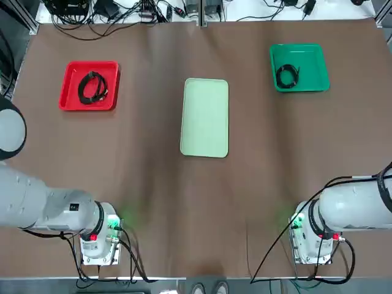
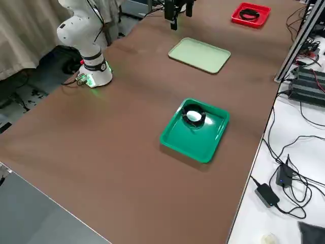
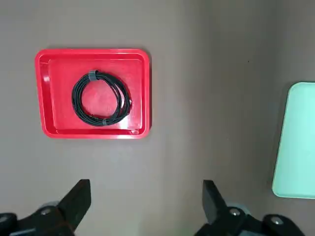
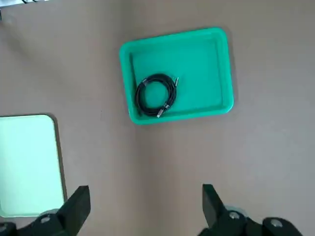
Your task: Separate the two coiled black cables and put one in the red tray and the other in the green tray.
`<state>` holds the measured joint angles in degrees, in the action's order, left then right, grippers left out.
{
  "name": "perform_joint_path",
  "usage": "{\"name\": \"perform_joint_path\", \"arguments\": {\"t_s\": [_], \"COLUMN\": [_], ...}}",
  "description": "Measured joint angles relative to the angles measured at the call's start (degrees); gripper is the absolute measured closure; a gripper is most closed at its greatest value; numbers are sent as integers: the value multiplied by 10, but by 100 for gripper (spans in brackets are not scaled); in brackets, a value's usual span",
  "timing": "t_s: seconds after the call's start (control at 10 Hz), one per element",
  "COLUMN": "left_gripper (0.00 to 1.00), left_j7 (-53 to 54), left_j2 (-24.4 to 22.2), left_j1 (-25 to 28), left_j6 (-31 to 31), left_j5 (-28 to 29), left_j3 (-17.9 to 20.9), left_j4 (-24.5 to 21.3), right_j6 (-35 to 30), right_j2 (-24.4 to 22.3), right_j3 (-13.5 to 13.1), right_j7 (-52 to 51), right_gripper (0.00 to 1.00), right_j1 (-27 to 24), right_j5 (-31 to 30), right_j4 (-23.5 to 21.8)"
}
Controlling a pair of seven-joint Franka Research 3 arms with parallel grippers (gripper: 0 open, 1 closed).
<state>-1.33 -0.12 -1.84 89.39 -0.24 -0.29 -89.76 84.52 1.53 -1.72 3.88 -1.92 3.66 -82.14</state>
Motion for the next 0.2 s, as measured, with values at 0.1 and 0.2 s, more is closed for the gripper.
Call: {"name": "perform_joint_path", "arguments": {"t_s": [0.1, 0.2], "left_gripper": [0, 0], "left_j7": [0, 0], "left_j2": [0, 0], "left_j1": [0, 0], "left_j6": [0, 0], "left_j5": [0, 0], "left_j3": [0, 0], "left_j4": [0, 0], "right_j6": [-1, -3], "right_j2": [0, 0], "right_j3": [0, 1], "right_j7": [0, -2], "right_gripper": [0, 0], "right_j1": [0, 0], "right_j5": [0, -1], "right_j4": [0, -1]}}
